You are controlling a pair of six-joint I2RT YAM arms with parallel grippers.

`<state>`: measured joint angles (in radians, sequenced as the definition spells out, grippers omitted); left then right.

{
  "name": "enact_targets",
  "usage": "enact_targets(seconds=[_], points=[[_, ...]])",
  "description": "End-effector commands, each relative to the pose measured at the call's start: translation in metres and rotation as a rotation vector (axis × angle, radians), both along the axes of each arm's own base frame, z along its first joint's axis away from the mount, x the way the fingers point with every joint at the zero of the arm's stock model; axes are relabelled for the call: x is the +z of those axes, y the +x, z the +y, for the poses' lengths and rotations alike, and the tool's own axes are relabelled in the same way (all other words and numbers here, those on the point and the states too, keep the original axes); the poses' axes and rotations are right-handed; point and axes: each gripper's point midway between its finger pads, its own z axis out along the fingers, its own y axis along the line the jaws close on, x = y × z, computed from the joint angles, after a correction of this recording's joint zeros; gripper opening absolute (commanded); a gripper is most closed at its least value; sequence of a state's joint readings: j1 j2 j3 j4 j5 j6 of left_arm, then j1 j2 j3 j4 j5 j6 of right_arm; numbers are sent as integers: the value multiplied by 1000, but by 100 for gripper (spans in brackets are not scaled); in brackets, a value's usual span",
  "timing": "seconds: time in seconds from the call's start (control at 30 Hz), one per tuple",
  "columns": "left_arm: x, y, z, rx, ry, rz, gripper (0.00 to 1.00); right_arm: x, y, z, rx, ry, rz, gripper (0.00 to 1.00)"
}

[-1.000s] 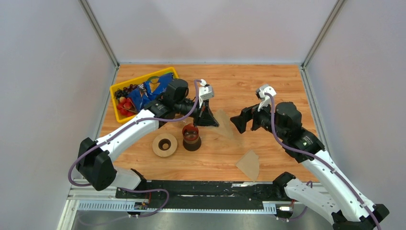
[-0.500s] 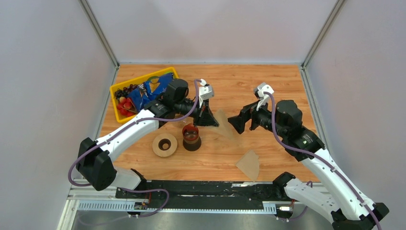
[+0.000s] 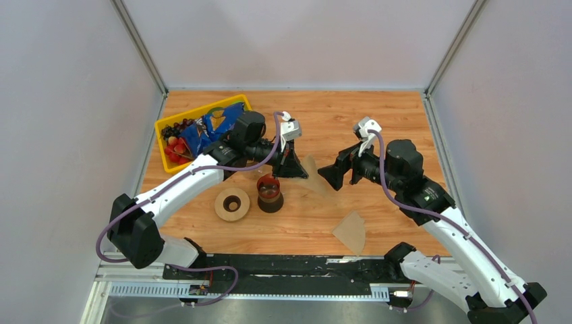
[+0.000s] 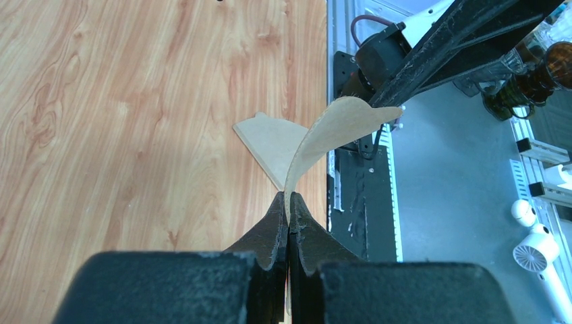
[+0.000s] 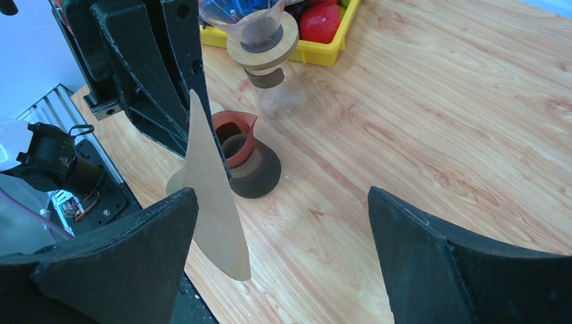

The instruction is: Place the coffee filter in the dripper

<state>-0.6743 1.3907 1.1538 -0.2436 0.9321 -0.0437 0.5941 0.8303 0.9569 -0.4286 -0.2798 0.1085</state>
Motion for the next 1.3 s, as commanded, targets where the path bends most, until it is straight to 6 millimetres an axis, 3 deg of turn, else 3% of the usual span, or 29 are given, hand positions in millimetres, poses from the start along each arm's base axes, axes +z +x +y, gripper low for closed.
enact_targets(seconds=[0.0,0.47,0.7,1.07,1.27], points=[[8,-3,-1,-13,-19,-21,0,35,2,1,-3,58,-92,100],[5,-2,-1,-12,-9,-18,0,45,6,3,-9,83,-97,100],[8,-3,-1,-17,-19,-22,0,29,9,10,8,62,-55,100],[9,-9,0,-41,-28,-34,0,19,24,-3,-99,34,-49,100],[8,-7,0,-42,-24,-37,0,28,24,-11,-134,35,-84,100]])
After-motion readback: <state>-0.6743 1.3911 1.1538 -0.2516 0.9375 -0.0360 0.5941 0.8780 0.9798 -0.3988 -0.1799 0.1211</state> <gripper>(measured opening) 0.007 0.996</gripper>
